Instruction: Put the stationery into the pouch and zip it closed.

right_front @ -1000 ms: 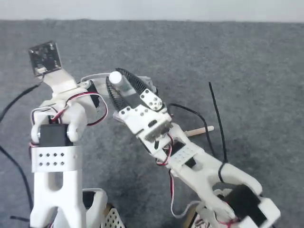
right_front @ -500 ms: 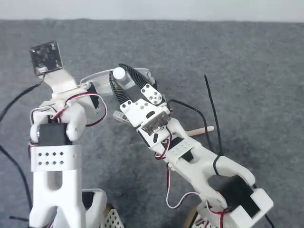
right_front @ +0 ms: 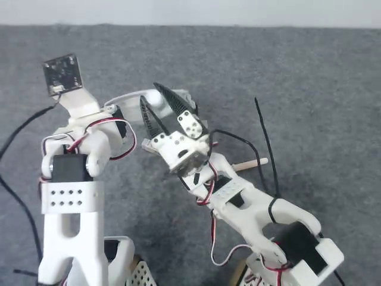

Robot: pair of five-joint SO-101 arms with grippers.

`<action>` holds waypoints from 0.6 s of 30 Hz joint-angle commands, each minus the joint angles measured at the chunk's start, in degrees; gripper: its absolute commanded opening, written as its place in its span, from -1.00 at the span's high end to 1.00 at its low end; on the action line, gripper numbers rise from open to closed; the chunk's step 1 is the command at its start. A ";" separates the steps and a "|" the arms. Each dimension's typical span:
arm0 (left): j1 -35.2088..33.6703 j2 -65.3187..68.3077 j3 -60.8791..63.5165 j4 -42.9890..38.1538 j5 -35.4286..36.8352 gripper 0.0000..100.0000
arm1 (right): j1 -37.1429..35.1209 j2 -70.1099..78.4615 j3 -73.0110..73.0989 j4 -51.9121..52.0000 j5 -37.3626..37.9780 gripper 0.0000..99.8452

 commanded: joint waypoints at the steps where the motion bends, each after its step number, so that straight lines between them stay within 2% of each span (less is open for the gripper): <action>1: -0.53 -0.62 -0.57 -0.35 -0.44 0.98 | -0.31 -2.33 2.02 0.04 2.81 0.63; 6: -0.53 -0.62 -0.48 -0.35 -0.44 0.98 | 0.92 -5.58 3.34 0.13 1.23 0.76; 14: -3.43 -0.44 -0.48 -0.44 -0.44 0.98 | 1.19 -13.23 7.30 0.57 0.09 0.74; 18: -3.43 -0.53 -0.48 -0.44 -0.44 0.98 | 1.27 -19.03 7.74 8.31 0.00 0.74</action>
